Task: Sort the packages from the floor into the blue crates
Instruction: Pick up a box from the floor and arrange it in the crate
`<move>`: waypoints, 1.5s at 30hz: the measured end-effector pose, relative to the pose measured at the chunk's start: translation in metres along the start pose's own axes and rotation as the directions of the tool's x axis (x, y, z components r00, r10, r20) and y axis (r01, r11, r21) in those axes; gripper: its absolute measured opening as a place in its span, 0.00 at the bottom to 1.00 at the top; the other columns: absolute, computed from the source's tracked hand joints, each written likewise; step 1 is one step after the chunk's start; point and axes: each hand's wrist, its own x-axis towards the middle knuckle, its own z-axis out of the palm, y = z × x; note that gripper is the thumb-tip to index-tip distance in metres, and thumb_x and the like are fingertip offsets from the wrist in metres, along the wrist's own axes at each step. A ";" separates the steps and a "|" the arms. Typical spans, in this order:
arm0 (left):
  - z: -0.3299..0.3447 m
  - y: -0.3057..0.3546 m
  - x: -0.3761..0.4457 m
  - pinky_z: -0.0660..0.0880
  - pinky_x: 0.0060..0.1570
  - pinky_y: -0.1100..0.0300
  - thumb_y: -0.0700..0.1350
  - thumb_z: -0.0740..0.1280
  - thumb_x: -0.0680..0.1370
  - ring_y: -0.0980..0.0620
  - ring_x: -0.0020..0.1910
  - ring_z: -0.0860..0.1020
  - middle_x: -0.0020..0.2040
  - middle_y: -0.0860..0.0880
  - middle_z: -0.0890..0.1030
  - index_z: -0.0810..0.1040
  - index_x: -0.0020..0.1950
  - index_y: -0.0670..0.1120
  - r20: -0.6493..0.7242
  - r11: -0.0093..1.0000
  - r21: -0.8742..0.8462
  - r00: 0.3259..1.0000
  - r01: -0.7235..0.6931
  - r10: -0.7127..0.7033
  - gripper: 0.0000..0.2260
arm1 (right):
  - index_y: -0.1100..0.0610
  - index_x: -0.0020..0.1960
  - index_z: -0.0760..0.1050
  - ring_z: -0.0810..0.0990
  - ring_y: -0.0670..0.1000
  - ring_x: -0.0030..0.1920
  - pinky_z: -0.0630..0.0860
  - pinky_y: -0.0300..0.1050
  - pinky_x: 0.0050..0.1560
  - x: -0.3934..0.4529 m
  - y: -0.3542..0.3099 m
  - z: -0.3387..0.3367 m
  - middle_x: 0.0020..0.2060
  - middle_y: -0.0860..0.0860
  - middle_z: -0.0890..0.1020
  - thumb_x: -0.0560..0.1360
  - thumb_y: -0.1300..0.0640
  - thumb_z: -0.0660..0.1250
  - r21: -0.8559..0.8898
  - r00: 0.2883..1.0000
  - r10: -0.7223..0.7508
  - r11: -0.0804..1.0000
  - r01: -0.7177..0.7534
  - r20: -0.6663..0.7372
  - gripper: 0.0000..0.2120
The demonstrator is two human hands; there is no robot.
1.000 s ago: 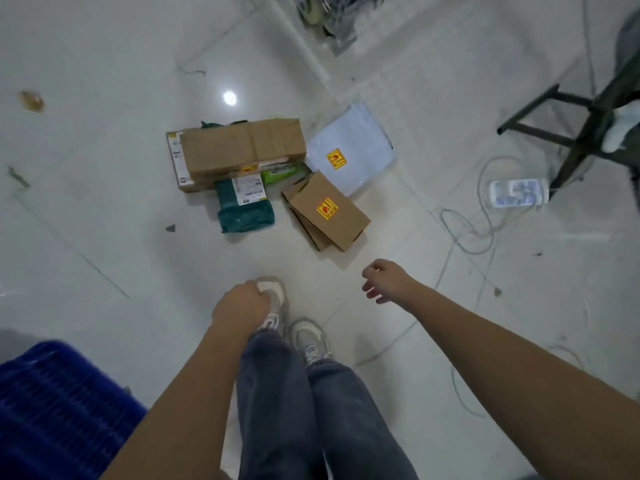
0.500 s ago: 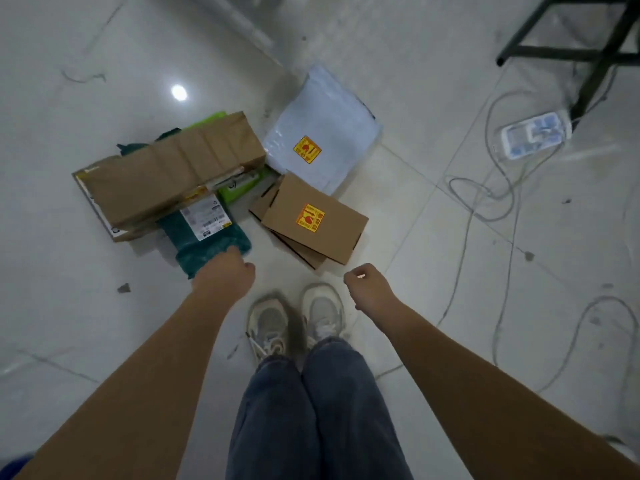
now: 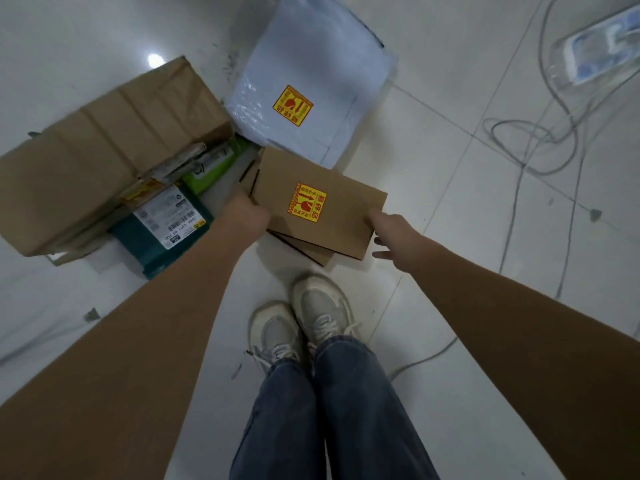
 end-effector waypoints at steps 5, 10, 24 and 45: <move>0.004 -0.001 0.004 0.67 0.53 0.56 0.43 0.60 0.75 0.45 0.51 0.72 0.52 0.45 0.74 0.72 0.59 0.43 0.016 0.999 -0.004 0.999 0.036 -0.036 0.13 | 0.55 0.69 0.65 0.75 0.54 0.59 0.75 0.52 0.58 0.003 -0.001 0.009 0.62 0.53 0.75 0.77 0.44 0.57 0.144 0.999 -0.010 0.990 0.005 0.035 0.24; -0.005 0.004 -0.009 0.69 0.56 0.54 0.55 0.58 0.76 0.47 0.54 0.73 0.59 0.46 0.75 0.70 0.66 0.46 -0.014 0.910 -0.388 0.986 0.148 -0.166 0.22 | 0.51 0.57 0.72 0.78 0.53 0.54 0.77 0.51 0.48 -0.013 0.002 -0.006 0.53 0.51 0.78 0.76 0.37 0.52 0.353 0.997 -0.040 0.936 0.013 0.069 0.22; -0.025 0.014 -0.047 0.74 0.45 0.58 0.61 0.64 0.72 0.53 0.53 0.74 0.48 0.54 0.77 0.79 0.49 0.56 0.174 0.356 -0.908 0.972 0.220 -0.155 0.12 | 0.53 0.48 0.74 0.70 0.60 0.57 0.62 0.73 0.61 -0.046 -0.005 -0.027 0.52 0.55 0.74 0.68 0.38 0.65 0.597 0.941 -0.014 0.777 -0.202 0.337 0.19; -0.008 0.027 -0.087 0.80 0.51 0.48 0.38 0.70 0.72 0.46 0.52 0.82 0.56 0.47 0.83 0.70 0.69 0.52 0.181 0.394 -0.909 0.980 0.136 0.080 0.27 | 0.52 0.59 0.75 0.82 0.51 0.51 0.80 0.47 0.46 -0.088 0.016 -0.003 0.50 0.51 0.84 0.67 0.46 0.69 0.554 0.903 -0.245 0.832 0.010 0.353 0.22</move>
